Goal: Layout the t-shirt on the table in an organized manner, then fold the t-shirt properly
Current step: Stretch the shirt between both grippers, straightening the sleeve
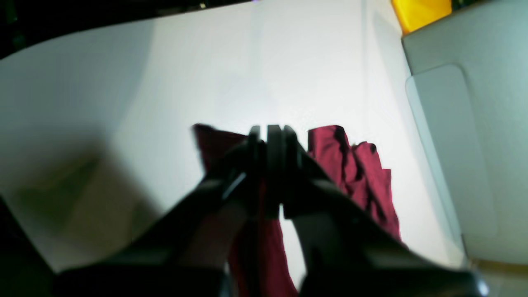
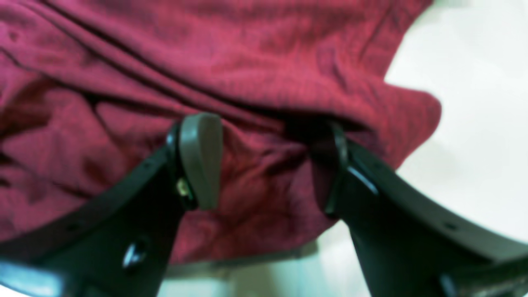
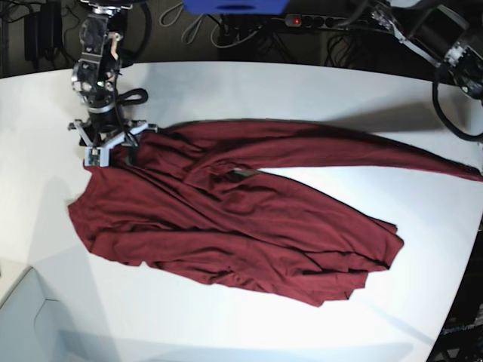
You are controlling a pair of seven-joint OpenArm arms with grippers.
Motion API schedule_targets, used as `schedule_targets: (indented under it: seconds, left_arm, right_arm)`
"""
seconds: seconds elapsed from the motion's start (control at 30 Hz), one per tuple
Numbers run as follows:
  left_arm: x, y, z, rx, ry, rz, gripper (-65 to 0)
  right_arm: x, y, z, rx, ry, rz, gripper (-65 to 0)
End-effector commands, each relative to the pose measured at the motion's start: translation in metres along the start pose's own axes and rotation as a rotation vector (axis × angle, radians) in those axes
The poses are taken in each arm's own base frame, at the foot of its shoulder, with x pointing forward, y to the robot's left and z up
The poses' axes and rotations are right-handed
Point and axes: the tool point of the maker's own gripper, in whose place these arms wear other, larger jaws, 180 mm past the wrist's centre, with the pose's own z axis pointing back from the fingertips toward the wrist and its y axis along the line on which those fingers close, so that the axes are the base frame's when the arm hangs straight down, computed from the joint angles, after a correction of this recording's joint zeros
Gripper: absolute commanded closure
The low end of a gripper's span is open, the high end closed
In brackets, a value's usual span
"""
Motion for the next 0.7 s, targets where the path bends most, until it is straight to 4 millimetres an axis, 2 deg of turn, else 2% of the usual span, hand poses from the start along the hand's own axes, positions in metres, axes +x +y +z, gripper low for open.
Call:
schedule_targets:
  seconds: [0.0,0.17,0.27,0.43,0.5,0.57,0.67]
  left_arm:
    - [0.009,-0.006,0.008,-0.028,-0.026,-0.006,0.0]
    - [0.011,0.002,0.017,-0.041,-0.021,0.015,0.0]
    - [0.013,0.016,0.008,0.009,-0.019,0.03,0.0]
    - [-0.012,0.055,-0.047,0.136,0.073,0.144,0.0]
    - [-0.015,0.069,-0.065,0.183,0.08,0.173,0.0]
    - [-0.025,0.071,-0.083,0.208,0.106,0.169,0.0]
    - [-0.028,0.074,-0.103,0.244,0.106,0.094,0.0]
  right_arm:
    - [0.018,-0.001,-0.002,-0.002,-0.057,0.005,-33.9]
    - [0.019,0.012,-0.004,0.033,-0.058,0.017,-33.9]
    - [0.018,0.016,-0.004,0.043,-0.055,0.021,-33.9]
    - [0.006,0.026,-0.006,0.068,-0.024,0.022,-33.9]
    - [0.003,0.025,-0.006,0.067,-0.017,0.02,-33.9]
    - [0.0,0.025,-0.006,0.067,-0.009,0.019,-33.9]
    - [-0.003,0.025,-0.006,0.066,-0.003,0.017,-33.9]
